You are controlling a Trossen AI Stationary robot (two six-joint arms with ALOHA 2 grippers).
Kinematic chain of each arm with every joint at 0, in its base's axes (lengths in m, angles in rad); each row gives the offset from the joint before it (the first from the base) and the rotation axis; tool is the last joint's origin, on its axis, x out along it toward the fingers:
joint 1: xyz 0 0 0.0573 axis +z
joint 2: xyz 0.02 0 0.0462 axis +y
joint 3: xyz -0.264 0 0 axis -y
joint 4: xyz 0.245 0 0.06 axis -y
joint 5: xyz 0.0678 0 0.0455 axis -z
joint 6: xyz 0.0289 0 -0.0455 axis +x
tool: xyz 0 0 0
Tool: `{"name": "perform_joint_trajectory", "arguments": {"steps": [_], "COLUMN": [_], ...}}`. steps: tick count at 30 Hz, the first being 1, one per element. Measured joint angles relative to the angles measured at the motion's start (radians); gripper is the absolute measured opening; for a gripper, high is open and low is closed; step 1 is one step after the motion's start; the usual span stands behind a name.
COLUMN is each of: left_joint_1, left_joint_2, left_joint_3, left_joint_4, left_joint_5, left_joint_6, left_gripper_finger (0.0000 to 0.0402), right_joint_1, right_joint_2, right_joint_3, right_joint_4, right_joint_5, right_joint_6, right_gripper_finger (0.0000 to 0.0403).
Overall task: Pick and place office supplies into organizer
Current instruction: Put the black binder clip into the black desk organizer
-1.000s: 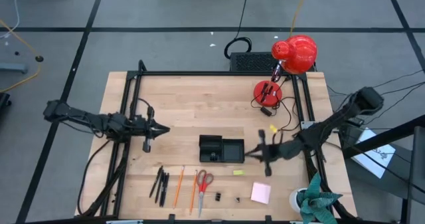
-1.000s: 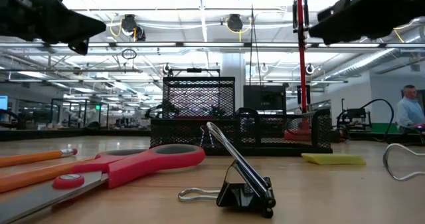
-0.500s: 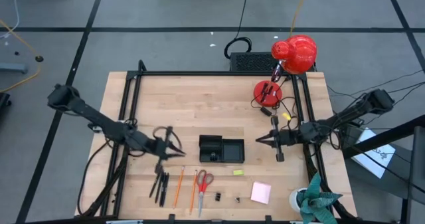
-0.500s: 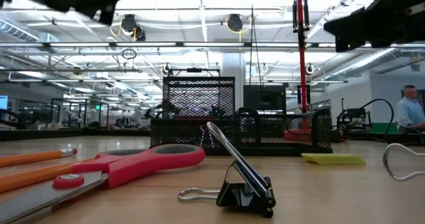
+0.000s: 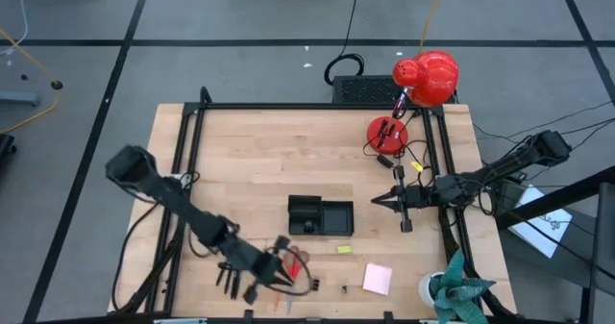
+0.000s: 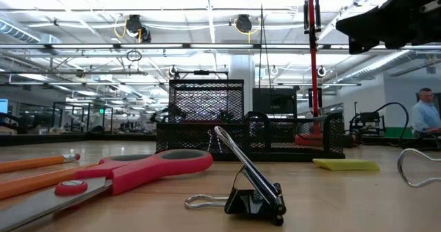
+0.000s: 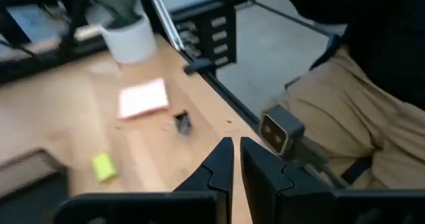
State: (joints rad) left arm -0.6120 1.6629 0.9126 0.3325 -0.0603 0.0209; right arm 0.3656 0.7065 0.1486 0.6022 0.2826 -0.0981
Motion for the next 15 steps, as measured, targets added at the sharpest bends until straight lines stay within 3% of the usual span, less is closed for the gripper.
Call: {"name": "perform_joint_trajectory", "arguments": {"steps": [3, 9, 15], "left_joint_1": [-0.014, -0.028, -0.021], "left_joint_2": [0.103, 0.277, 0.358], "left_joint_3": [0.061, 0.191, 0.309], "left_joint_4": [0.001, -0.006, -0.139], "left_joint_5": [-0.029, -0.137, -0.136], "left_joint_6": [0.004, 0.157, 0.291], "left_gripper_finger": [0.0035, 0.0036, 0.0050], "right_joint_1": [0.000, 0.000, 0.001], "right_joint_2": [-0.002, -0.002, -0.002], "right_joint_3": [0.000, 0.000, 0.000], "right_joint_4": [0.001, 0.000, 0.004], "right_joint_5": [0.000, -0.032, -0.053], "right_joint_6": [0.003, 0.007, 0.029], "right_gripper_finger": [0.0001, 0.0001, 0.0002]}}
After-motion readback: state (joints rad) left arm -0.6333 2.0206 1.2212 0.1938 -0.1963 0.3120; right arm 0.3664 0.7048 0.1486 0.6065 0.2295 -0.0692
